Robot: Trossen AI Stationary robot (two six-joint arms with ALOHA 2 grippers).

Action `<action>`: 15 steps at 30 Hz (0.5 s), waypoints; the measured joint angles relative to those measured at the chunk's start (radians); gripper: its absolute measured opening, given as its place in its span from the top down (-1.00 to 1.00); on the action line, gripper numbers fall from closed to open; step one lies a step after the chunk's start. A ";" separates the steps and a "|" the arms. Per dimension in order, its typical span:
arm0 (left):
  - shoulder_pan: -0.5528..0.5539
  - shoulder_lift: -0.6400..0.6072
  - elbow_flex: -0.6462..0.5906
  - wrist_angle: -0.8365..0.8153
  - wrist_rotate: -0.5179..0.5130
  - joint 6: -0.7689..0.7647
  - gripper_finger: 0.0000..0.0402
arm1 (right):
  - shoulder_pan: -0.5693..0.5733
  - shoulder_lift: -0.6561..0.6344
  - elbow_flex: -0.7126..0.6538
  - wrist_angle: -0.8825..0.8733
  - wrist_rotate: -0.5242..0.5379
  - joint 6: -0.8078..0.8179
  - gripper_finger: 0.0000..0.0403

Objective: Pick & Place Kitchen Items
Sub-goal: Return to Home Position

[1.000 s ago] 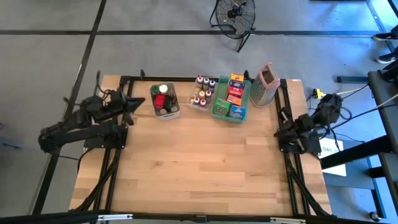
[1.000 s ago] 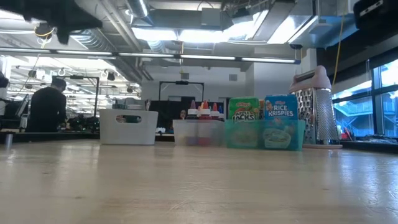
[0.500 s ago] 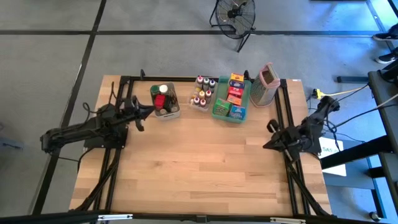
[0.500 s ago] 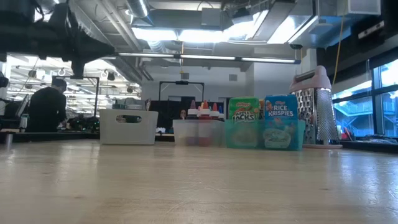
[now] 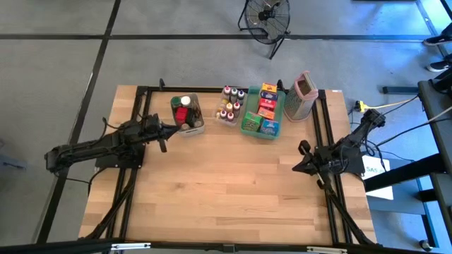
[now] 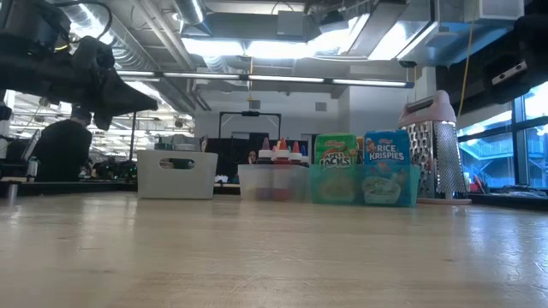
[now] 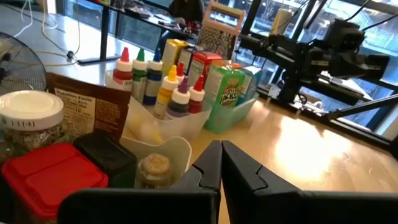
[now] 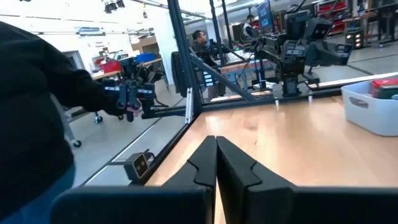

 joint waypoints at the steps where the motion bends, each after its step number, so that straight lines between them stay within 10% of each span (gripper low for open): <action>1: 0.000 0.005 0.000 0.000 -0.001 0.000 0.99 | 0.000 0.001 0.000 0.000 0.007 -0.004 0.96; 15: 0.000 0.042 0.000 0.000 -0.002 0.034 0.98 | 0.003 0.029 0.000 0.000 0.014 -0.025 0.96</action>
